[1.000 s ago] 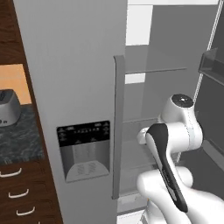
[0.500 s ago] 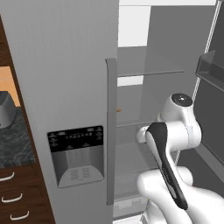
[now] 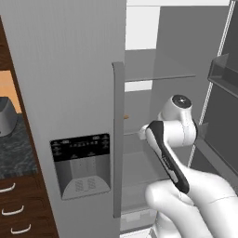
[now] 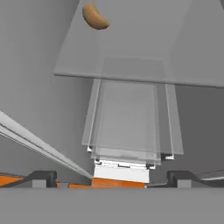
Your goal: Place one sweet potato and one chicken drumstick in each tupperware on the nearby counter, to pack two identical lunches.
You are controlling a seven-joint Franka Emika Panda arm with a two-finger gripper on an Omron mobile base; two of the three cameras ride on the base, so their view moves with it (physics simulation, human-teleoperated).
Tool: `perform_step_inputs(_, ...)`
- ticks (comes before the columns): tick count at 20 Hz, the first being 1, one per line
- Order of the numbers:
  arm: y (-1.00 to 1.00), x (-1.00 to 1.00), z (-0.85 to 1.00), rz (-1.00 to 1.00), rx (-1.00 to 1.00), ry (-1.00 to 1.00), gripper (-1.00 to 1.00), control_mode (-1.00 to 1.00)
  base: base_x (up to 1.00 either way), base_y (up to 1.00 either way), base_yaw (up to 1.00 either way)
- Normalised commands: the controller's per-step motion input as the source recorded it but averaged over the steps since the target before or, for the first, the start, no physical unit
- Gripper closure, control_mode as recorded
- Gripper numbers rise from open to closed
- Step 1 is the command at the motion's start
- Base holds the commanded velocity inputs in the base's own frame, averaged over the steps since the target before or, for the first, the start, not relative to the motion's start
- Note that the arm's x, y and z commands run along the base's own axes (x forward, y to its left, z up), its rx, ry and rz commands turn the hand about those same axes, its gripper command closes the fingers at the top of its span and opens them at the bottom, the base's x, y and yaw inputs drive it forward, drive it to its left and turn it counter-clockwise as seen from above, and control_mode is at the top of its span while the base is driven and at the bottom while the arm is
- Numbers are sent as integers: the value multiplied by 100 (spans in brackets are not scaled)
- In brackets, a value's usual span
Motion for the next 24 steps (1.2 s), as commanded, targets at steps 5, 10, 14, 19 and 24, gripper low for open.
perform_step_inputs(5,0,95,-5,27,2,-6,-100,-100,0,0,0)
perform_step_inputs(10,16,82,-1,36,-1,-3,-100,-100,0,0,0)
perform_step_inputs(14,36,86,-4,9,-2,1,-100,-100,0,0,0)
perform_step_inputs(19,19,70,0,0,0,0,-100,-100,0,0,0)
perform_step_inputs(24,0,48,-16,2,0,0,-100,-100,0,0,0)
